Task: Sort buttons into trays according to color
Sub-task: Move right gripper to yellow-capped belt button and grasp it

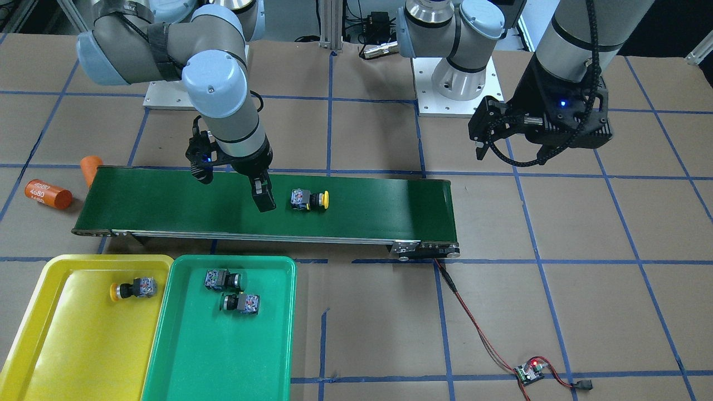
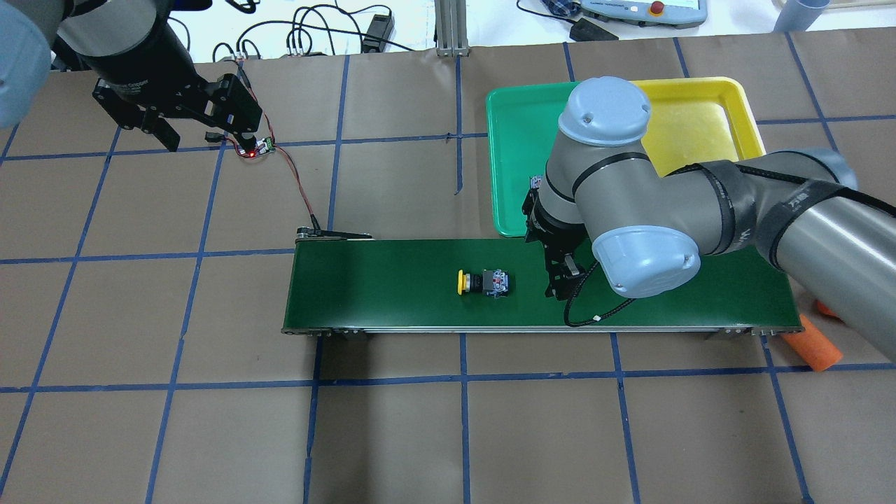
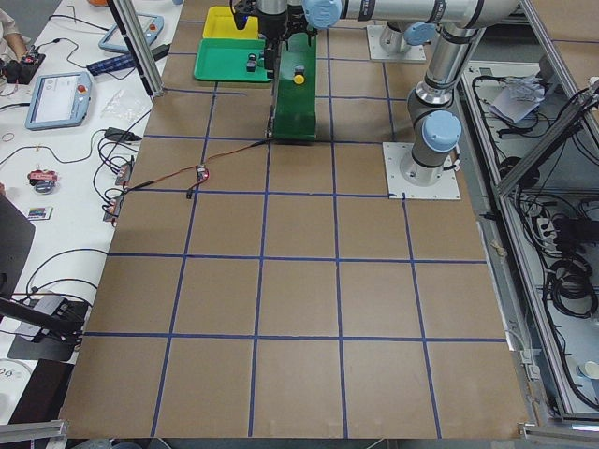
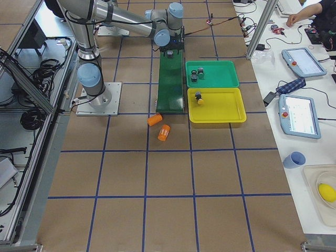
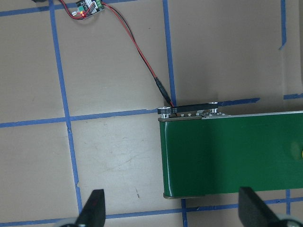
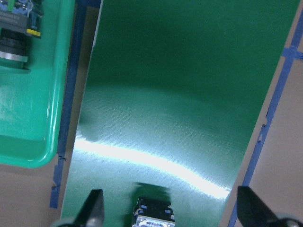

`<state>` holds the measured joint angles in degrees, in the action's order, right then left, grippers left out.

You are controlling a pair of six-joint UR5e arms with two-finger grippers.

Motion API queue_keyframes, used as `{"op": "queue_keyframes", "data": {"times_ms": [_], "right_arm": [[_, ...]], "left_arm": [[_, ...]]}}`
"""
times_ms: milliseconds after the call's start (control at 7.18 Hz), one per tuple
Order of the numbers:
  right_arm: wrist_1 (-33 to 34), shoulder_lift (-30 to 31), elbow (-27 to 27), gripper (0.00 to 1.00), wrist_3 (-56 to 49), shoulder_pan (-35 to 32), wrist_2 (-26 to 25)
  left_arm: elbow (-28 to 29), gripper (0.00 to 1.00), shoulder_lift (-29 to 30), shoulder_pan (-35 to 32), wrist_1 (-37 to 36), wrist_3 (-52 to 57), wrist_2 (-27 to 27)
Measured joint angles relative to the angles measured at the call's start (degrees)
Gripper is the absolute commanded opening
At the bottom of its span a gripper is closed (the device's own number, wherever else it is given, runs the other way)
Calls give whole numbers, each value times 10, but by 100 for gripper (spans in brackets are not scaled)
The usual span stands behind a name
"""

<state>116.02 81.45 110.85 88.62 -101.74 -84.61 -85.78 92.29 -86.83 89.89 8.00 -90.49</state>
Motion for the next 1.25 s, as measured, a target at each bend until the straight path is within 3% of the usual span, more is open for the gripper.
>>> {"op": "queue_keyframes", "data": {"times_ms": [696, 975, 1253], "right_arm": [[21, -39, 2, 100, 28, -18, 0], [22, -51, 4, 1, 27, -19, 0], [22, -55, 3, 0, 15, -18, 0]], "left_arm": [[0, 100, 0, 0, -2, 0, 0], [0, 100, 0, 0, -2, 0, 0], [0, 100, 0, 0, -2, 0, 0]]}}
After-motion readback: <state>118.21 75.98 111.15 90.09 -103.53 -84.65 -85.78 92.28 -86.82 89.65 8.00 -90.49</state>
